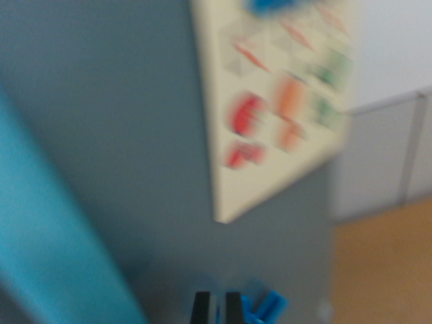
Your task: Close fridge door
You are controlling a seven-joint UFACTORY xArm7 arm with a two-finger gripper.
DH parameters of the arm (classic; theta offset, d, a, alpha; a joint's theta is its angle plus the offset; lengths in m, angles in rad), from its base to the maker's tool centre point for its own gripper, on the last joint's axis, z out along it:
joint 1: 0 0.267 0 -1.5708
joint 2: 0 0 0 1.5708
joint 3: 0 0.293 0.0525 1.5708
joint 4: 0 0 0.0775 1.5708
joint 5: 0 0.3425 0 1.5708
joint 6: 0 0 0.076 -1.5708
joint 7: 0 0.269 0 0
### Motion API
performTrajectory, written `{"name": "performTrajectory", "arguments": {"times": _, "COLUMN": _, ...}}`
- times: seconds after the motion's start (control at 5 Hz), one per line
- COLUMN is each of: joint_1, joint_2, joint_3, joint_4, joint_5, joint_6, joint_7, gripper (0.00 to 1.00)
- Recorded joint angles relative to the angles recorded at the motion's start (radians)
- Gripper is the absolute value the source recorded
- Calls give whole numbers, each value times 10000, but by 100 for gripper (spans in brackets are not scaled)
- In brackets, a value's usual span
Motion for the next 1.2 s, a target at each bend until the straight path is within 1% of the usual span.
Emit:
{"name": "performTrajectory", "arguments": {"times": 0.2, "joint_1": 0, "joint_2": 1, "joint_3": 528, "joint_4": 169, "joint_5": 0, "joint_6": 0, "joint_7": 0, "gripper": 100}}
{"name": "performTrajectory", "arguments": {"times": 0.4, "joint_1": 0, "joint_2": 1, "joint_3": 528, "joint_4": 169, "joint_5": 0, "joint_6": 0, "joint_7": 0, "gripper": 100}}
{"name": "performTrajectory", "arguments": {"times": 0.6, "joint_1": 0, "joint_2": 51, "joint_3": 894, "joint_4": 242, "joint_5": 0, "joint_6": 0, "joint_7": 0, "gripper": 100}}
{"name": "performTrajectory", "arguments": {"times": 0.8, "joint_1": 0, "joint_2": 51, "joint_3": 894, "joint_4": 242, "joint_5": 0, "joint_6": 0, "joint_7": 0, "gripper": 100}}
{"name": "performTrajectory", "arguments": {"times": 1.0, "joint_1": 0, "joint_2": 335, "joint_3": 1128, "joint_4": 450, "joint_5": 0, "joint_6": 0, "joint_7": 0, "gripper": 100}}
{"name": "performTrajectory", "arguments": {"times": 1.2, "joint_1": 0, "joint_2": 335, "joint_3": 1128, "joint_4": 450, "joint_5": 0, "joint_6": 0, "joint_7": 0, "gripper": 100}}
